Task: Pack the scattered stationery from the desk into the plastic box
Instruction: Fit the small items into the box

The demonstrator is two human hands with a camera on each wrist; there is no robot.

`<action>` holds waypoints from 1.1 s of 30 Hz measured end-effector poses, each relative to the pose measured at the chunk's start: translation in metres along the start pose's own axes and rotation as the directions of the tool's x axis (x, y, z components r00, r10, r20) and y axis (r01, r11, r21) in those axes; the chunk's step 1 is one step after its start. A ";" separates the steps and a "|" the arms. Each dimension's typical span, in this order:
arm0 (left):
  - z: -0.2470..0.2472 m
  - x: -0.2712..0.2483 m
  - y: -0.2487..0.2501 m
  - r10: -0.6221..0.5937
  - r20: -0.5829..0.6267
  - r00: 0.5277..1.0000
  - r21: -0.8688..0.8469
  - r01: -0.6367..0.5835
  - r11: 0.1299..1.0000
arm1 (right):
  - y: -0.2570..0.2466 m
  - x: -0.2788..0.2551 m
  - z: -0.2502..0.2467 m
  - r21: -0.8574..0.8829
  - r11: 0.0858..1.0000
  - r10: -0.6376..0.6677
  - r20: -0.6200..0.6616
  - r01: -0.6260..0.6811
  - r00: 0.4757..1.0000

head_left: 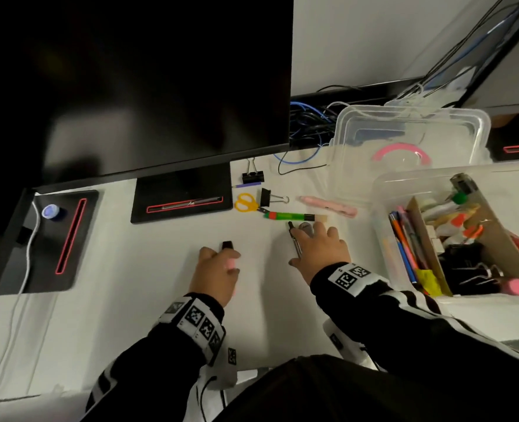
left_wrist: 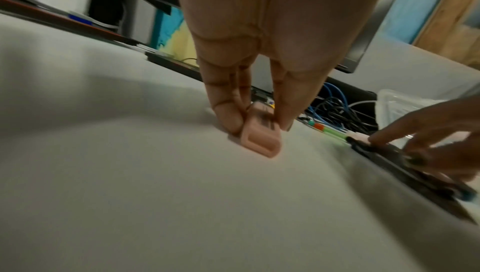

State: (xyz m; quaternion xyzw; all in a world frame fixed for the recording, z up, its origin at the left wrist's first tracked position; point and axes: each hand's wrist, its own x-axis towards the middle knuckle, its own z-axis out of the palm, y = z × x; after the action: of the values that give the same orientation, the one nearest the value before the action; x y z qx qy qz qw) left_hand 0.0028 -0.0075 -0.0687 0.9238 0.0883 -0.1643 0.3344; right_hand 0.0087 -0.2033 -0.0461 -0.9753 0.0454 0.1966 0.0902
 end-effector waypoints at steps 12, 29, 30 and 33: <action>0.031 0.010 0.042 0.176 0.213 0.961 0.084 -0.197 0.977 | 0.036 -0.007 0.007 0.161 0.976 0.137 0.046 -0.143 0.989; 0.012 0.002 0.130 0.368 -0.041 0.929 -0.249 -0.366 0.897 | 0.087 -0.097 -0.136 0.656 0.732 -0.024 -0.240 0.181 0.970; 0.011 -0.003 0.143 0.402 -0.087 0.912 -0.264 -0.410 0.873 | 0.099 -0.100 -0.146 0.681 0.710 -0.010 -0.245 0.179 0.970; 0.012 -0.027 0.184 0.527 -0.067 0.847 -0.203 -0.529 0.824 | 0.134 -0.104 -0.172 0.727 0.660 0.000 -0.255 0.192 0.967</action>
State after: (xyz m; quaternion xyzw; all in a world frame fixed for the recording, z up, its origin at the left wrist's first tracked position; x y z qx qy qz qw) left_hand 0.0252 -0.1565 0.0411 0.8714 -0.1520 -0.0514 0.4635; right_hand -0.0390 -0.3627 0.1295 -0.8696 0.0802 0.0402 0.4856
